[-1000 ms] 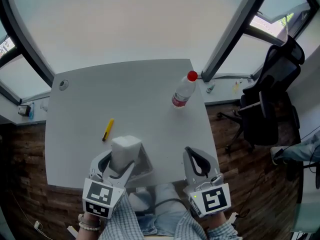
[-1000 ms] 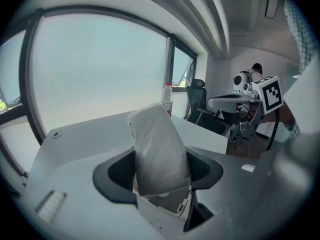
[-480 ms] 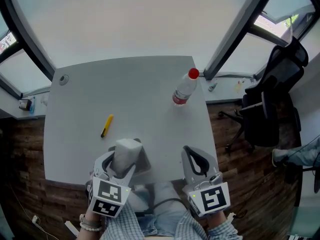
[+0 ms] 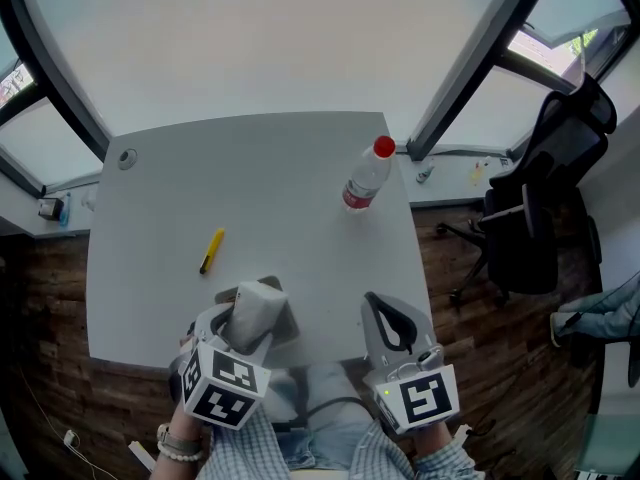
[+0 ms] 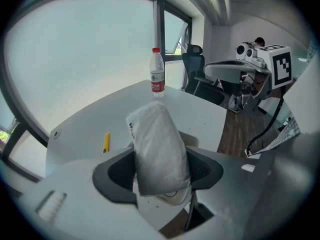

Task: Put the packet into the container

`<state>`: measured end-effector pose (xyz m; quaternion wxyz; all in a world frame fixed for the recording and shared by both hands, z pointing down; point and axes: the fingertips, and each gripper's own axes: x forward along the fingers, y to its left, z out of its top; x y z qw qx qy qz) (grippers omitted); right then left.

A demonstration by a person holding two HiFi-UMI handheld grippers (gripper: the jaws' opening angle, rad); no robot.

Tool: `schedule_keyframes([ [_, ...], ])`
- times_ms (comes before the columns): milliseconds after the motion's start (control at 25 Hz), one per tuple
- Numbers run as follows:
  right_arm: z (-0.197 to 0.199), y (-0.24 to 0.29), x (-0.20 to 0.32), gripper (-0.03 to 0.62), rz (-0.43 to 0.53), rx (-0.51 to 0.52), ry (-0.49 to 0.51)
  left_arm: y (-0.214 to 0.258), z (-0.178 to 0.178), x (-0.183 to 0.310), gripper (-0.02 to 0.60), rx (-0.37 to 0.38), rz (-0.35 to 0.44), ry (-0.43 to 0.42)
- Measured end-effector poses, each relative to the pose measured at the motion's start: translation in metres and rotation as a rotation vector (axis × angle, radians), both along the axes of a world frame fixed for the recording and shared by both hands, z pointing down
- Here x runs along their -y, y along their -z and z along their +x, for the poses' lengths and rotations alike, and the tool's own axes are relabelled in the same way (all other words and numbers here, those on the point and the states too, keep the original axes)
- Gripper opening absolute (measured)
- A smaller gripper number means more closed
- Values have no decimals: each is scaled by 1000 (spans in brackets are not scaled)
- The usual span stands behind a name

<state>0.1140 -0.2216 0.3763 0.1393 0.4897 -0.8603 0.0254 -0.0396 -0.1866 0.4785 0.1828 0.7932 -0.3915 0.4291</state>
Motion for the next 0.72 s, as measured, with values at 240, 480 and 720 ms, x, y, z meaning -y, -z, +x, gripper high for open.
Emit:
schedule_keyframes([
  [240, -2, 0, 0, 2, -9, 13, 7, -8, -3, 1, 279, 71, -35, -35],
  [480, -6, 0, 1, 2, -7, 11, 14, -19, -8, -1, 278, 86, -77, -52],
  [720, -5, -2, 1, 2, -4, -2, 10, -25, -10, 2, 285, 152, -51, -98],
])
